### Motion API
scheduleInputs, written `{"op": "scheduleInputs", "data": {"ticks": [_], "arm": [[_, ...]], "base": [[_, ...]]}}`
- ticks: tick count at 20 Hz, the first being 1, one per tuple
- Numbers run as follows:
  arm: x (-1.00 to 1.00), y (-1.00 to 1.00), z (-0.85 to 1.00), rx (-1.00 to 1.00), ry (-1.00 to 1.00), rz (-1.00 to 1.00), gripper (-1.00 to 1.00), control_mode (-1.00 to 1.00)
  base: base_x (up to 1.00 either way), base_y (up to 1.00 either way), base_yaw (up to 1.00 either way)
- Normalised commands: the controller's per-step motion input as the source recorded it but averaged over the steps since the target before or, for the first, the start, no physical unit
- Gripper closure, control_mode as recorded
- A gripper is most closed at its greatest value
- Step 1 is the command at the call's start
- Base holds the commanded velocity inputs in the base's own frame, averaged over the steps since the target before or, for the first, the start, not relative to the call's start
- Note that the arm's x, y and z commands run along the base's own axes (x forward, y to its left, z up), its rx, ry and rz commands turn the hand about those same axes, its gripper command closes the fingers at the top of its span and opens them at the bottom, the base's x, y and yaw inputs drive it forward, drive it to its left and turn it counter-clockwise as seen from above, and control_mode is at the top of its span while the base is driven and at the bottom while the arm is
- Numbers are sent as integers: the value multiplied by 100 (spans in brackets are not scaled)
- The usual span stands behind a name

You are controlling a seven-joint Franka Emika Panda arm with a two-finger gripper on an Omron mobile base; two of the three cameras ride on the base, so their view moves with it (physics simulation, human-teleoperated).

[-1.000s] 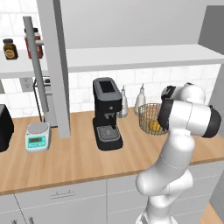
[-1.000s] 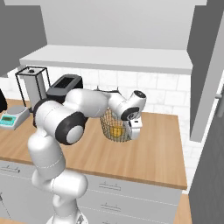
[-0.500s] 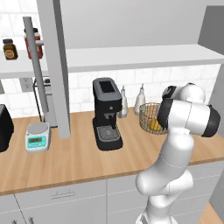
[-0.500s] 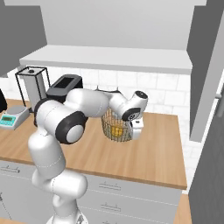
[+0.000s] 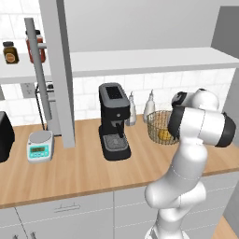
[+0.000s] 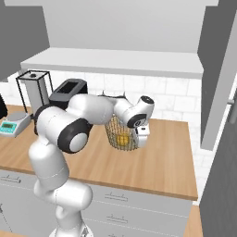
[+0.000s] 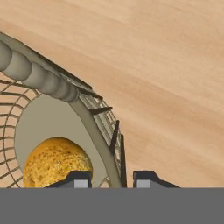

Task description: Open the cabinet, pick up the bread from the cabinet and place it in the basket. Then move the basket to the dining counter.

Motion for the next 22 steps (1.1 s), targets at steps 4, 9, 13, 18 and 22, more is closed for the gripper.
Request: {"op": "scheduleInputs", "data": {"ticks": [4, 9, 13, 18, 22], "arm": [[0, 17, -10, 0, 0, 0, 100, -100], [-14, 8, 2, 0, 0, -7, 100, -100], [-38, 3, 36, 0, -5, -12, 100, -100], [-38, 5, 64, -4, -7, -3, 100, -100], [-40, 8, 74, -7, -7, 0, 100, -100]], "base": [[0, 0, 0], [0, 0, 0], [0, 0, 0], [0, 0, 0], [0, 0, 0]]}}
